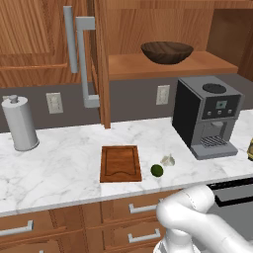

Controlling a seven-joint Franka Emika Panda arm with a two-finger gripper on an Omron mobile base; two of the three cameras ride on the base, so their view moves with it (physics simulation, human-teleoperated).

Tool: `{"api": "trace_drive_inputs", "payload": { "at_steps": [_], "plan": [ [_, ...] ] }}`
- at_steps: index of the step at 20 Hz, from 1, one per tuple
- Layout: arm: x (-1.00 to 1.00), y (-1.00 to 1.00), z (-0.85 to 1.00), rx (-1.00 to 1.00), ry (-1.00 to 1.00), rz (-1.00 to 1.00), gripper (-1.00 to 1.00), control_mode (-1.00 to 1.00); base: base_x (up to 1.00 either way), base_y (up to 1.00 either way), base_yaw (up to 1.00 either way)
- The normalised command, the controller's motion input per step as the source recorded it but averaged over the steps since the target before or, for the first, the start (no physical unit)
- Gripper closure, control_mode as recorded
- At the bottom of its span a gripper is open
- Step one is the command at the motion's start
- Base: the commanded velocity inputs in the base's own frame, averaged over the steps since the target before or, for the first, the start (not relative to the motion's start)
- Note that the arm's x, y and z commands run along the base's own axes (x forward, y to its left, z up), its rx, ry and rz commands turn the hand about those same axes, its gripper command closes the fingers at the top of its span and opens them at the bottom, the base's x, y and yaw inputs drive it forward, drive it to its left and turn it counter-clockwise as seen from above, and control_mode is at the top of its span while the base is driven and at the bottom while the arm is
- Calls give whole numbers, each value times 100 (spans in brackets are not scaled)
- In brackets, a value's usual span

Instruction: Open the cabinet. Place the bowl and condiment on the counter. Then place the lime and garlic on the cutting board.

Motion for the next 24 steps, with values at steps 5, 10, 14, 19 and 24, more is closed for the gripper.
{"api": "trace_drive_inputs", "payload": {
  "at_steps": [5, 10, 14, 19, 24],
  "plan": [
    [-29, 47, 50, -5, 0, 0, -100, -100, 0, 0, 0],
    [-18, 49, 52, -6, 0, 0, -100, -100, 0, 0, 0],
    [-10, 55, 47, -7, 0, 0, -100, -100, 0, 0, 0],
    [-10, 53, 54, -9, 0, 0, -100, -100, 0, 0, 0],
    [-13, 50, 58, -11, 0, 2, -100, -100, 0, 0, 0]
  ]
}}
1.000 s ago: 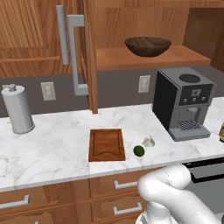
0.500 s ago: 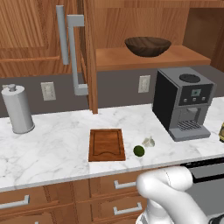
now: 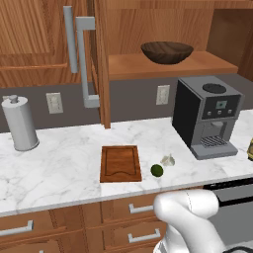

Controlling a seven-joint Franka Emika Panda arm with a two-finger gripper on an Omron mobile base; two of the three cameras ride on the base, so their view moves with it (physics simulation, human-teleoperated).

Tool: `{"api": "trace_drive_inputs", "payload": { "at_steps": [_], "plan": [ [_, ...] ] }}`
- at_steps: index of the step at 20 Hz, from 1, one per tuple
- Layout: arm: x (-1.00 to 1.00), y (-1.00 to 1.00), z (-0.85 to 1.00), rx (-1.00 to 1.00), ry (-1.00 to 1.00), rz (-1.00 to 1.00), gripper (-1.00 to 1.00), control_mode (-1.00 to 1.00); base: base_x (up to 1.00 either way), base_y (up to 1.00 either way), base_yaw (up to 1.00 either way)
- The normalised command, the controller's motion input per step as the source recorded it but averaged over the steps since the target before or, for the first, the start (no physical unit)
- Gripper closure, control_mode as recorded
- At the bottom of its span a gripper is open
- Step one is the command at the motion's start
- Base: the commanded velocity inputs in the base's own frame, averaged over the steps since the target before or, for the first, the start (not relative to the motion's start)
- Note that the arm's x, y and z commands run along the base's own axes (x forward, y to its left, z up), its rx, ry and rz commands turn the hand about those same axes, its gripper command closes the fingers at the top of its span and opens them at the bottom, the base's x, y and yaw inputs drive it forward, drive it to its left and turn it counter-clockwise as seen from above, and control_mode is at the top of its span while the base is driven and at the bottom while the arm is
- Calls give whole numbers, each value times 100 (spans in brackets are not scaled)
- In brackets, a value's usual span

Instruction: Open the cabinet. Place the bowl and condiment on the counter. Then place the lime and garlic on the cutting board.

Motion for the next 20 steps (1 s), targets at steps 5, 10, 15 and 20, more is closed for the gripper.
{"api": "trace_drive_inputs", "payload": {
  "at_steps": [5, 10, 15, 20],
  "plan": [
    [-11, 48, 58, -13, 0, 6, -100, -100, 0, 0, 0],
    [-6, 46, 53, -14, 0, 8, -100, -100, 0, 0, 0],
    [0, 43, 48, -14, 0, 9, -100, -100, 0, 0, 0],
    [0, 35, 40, -16, 0, 9, -100, -100, 0, 0, 0]
  ]
}}
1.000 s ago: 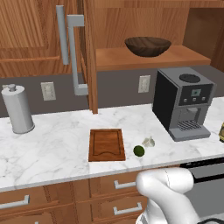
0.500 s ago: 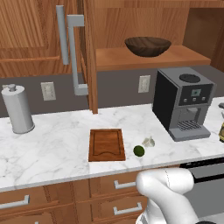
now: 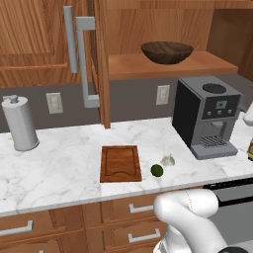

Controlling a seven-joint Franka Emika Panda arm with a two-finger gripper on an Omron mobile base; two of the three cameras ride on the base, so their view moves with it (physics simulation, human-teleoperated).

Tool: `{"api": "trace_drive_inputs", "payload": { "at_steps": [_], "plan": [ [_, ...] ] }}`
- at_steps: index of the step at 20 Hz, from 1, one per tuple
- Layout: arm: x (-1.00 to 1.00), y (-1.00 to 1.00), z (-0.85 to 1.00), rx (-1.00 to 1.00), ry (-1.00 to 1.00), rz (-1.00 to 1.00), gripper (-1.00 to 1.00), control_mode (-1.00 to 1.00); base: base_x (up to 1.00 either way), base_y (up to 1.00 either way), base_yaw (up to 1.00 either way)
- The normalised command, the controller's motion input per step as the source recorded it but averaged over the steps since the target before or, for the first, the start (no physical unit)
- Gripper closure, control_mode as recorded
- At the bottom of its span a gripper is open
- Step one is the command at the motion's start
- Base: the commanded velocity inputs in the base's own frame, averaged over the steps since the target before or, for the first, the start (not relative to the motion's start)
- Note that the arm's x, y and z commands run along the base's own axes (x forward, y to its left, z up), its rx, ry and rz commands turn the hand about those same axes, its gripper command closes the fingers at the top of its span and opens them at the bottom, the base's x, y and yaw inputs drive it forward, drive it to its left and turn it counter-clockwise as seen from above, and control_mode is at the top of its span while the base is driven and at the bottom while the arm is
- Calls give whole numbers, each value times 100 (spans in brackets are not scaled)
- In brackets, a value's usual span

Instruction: Open the cabinet. Place the bowl and condiment on the counter. Then place the lime and garlic on the cutting board.

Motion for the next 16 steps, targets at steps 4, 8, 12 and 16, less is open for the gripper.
{"api": "trace_drive_inputs", "payload": {
  "at_steps": [4, 8, 12, 16],
  "plan": [
    [0, 28, 24, -18, -2, 11, -100, -100, 0, 0, 0],
    [3, 21, 18, -20, -6, 11, -100, -100, 0, 0, 0],
    [0, 21, 25, -20, -8, 12, -100, -100, 0, 0, 0],
    [2, 20, 24, -18, -5, 10, -100, -100, 0, 0, 0]
  ]
}}
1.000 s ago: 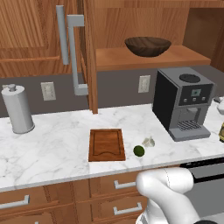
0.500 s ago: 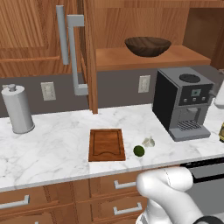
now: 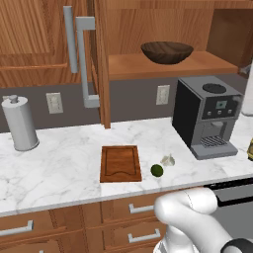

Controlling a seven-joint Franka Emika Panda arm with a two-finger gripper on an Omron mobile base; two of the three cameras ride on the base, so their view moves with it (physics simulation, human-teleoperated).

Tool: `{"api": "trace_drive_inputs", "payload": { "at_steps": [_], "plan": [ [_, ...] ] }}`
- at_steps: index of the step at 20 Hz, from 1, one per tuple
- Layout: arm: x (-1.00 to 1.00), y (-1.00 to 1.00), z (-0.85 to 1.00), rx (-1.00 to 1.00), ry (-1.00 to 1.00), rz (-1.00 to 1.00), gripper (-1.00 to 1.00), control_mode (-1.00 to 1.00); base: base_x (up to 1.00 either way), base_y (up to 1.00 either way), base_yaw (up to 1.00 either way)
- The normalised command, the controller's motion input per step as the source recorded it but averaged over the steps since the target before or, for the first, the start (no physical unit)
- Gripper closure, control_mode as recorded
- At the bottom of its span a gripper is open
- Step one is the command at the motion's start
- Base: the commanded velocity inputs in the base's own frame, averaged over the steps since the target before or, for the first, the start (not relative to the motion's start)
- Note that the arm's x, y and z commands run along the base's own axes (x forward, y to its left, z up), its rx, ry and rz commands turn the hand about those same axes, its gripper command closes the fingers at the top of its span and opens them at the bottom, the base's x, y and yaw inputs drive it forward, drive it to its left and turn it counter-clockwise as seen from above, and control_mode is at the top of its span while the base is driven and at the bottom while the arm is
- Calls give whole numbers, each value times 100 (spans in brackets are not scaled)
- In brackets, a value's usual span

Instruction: Open the cabinet. Place the bowl and condiment on the counter. Then place the lime and garlic on the cutting board.

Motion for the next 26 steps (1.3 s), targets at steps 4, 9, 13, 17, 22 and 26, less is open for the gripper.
{"api": "trace_drive_inputs", "payload": {
  "at_steps": [4, 9, 13, 17, 22, 26],
  "plan": [
    [13, 18, 18, -18, -4, 10, -100, -100, 0, 0, 0],
    [18, 12, 16, -17, -3, 10, -100, -100, 0, 0, 0],
    [19, 6, 12, -15, -3, 10, -100, -100, 0, 0, 0],
    [18, 0, -3, -14, -5, 6, -100, -100, 0, 0, 0],
    [19, 0, -7, -5, -10, 5, -100, -100, 0, 0, 0],
    [23, 3, 0, -5, -6, 1, -100, -100, 0, 0, 0]
  ]
}}
